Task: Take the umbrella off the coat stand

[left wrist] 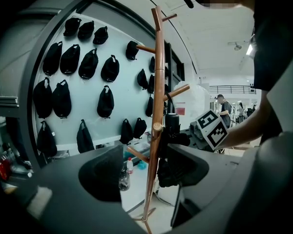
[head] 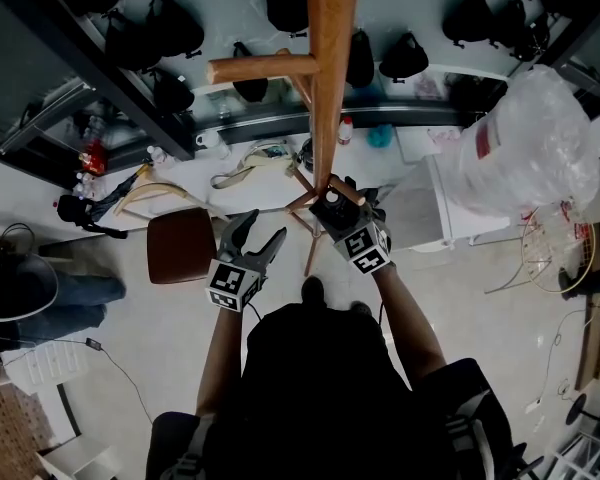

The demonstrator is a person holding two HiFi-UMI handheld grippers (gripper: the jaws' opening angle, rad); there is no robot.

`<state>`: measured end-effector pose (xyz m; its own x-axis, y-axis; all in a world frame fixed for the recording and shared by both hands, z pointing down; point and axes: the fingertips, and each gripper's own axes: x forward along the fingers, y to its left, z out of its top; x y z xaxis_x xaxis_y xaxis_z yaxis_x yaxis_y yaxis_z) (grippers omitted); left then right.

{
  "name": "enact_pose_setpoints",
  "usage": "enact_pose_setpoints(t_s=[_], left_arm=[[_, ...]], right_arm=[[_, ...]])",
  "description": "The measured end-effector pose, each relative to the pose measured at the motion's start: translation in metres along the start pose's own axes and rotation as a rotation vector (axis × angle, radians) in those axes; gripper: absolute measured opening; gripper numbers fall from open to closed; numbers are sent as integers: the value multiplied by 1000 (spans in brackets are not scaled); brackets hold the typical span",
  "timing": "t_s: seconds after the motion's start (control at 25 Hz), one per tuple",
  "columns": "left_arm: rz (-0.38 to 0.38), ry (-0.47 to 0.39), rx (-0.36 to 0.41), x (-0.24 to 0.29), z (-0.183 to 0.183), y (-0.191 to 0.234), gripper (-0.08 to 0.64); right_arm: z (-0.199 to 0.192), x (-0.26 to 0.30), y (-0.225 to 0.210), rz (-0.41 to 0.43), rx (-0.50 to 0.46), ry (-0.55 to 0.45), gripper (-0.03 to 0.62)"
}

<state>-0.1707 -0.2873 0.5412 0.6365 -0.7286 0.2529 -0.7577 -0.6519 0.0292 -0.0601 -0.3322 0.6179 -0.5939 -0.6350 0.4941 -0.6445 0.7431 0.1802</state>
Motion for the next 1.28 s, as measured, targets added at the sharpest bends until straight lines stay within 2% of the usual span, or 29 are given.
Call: enact_pose_setpoints(t_s=[0.8,1.28], left_arm=[[17,-16,0,-13,9,-14,279],[15,-24,7,-18,14,-39,278]], right_arm=[[32,-29,-4,-26,-38,-55,246],[29,-55,0,-29,-54,-64,247]])
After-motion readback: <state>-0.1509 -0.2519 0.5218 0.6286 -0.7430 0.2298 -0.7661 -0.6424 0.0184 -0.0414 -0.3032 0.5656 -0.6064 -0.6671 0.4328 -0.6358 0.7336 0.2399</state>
